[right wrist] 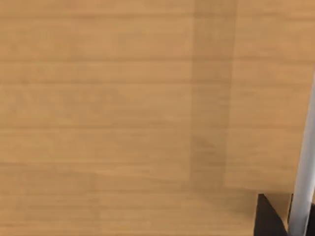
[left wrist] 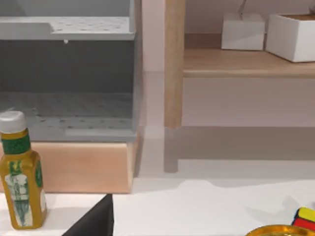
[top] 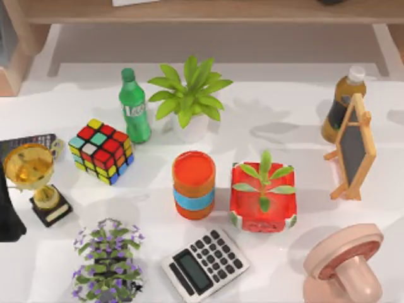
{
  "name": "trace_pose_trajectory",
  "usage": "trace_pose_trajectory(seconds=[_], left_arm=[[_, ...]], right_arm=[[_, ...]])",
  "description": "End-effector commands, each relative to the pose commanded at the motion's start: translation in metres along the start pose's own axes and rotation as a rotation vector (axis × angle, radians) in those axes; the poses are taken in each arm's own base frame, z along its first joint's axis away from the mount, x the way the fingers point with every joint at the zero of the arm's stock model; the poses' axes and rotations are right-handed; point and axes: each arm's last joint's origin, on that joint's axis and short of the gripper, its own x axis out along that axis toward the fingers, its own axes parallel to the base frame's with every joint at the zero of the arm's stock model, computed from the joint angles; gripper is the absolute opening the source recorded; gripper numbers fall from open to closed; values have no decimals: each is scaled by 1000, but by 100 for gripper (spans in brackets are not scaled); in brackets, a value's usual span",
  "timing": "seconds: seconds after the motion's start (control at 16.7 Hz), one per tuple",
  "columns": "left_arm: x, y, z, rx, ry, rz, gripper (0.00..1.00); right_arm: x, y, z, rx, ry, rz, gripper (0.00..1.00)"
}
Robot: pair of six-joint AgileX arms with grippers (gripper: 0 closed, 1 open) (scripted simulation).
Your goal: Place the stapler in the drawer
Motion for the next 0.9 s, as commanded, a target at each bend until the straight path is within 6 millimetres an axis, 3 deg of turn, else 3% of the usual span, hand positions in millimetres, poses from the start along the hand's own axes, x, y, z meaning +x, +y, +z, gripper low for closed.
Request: trace_pose_trajectory(seconds=[0.54,0.9], left_arm=[[0,0,0,0,0,0,100],[0,0,0,0,0,0,100]], right_arm=[[0,0,0,0,0,0,98],[0,0,0,0,0,0,100]])
